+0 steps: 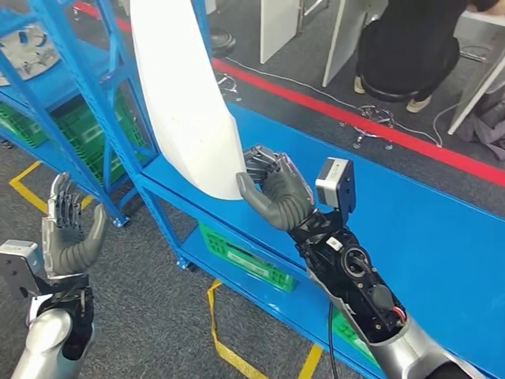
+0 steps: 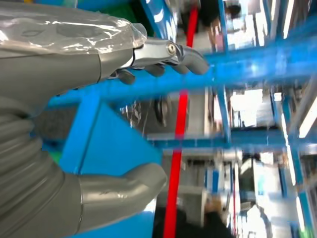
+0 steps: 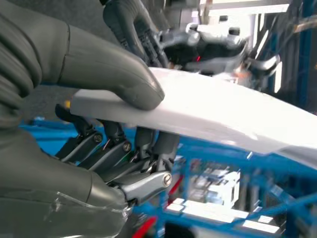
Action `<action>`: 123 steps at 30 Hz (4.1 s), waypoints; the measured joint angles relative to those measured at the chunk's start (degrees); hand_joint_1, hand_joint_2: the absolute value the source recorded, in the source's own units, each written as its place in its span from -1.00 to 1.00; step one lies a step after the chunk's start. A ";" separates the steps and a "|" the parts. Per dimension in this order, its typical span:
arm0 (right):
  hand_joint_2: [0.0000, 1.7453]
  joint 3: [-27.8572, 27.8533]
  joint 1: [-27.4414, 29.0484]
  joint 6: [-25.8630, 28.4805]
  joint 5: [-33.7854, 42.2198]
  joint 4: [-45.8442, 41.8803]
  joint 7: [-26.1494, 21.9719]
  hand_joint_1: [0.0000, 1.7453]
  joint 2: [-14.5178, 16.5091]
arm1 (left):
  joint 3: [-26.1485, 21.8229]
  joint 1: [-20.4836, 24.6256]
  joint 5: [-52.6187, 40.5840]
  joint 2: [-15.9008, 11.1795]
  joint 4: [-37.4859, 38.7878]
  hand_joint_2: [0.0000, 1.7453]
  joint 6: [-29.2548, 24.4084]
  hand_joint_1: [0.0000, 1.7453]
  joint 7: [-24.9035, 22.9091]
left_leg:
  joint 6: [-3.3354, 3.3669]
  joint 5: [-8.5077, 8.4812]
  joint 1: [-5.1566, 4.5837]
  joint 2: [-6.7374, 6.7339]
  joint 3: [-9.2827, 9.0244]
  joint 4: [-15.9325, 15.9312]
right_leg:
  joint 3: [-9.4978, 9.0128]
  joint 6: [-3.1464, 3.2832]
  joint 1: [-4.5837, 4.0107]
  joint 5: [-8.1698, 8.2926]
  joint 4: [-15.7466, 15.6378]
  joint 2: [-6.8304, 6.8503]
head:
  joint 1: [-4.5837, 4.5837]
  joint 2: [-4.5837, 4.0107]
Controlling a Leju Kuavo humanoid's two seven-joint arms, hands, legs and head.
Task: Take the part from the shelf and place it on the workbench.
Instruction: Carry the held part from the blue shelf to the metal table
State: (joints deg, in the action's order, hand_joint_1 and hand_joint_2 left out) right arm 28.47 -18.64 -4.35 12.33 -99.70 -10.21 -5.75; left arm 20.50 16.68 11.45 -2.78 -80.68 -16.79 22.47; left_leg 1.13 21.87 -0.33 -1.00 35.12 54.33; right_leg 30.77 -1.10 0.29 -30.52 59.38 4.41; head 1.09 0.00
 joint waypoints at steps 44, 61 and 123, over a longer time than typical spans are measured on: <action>1.00 -0.51 2.31 0.82 0.59 -1.59 0.70 1.00 -1.96 | 1.38 0.72 0.02 2.18 0.87 1.00 1.37 -1.00 0.77 | -1.82 0.10 1.07 8.99 0.56 0.45 | 0.33 0.87 0.72 5.80 -4.99 -8.55 | 2.50 0.00; 1.00 -0.24 1.76 1.56 0.84 -2.14 1.19 1.00 -2.06 | 1.49 0.84 -0.08 1.93 1.03 1.00 2.34 -1.00 1.43 | -0.27 -0.65 0.76 0.70 0.16 -0.41 | -0.38 -0.94 0.42 0.95 -1.42 -0.80 | 0.99 0.00; 1.00 0.74 0.95 -0.22 0.76 -0.22 0.17 1.00 -2.19 | 1.47 0.64 0.34 0.45 0.64 1.00 0.58 -1.00 -0.11 | -0.29 -0.21 1.35 1.31 0.29 0.45 | 1.64 -1.56 0.94 -1.03 2.42 -2.52 | 1.59 0.00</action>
State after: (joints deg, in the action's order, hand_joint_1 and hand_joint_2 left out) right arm 29.22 -17.69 -4.57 13.09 -99.91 -10.04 -7.93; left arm 21.98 17.32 11.79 -2.33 -80.04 -16.21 22.36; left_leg 0.84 21.66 1.03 0.31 35.41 54.78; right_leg 32.42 -2.66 1.23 -31.55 61.80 1.89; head 2.68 0.00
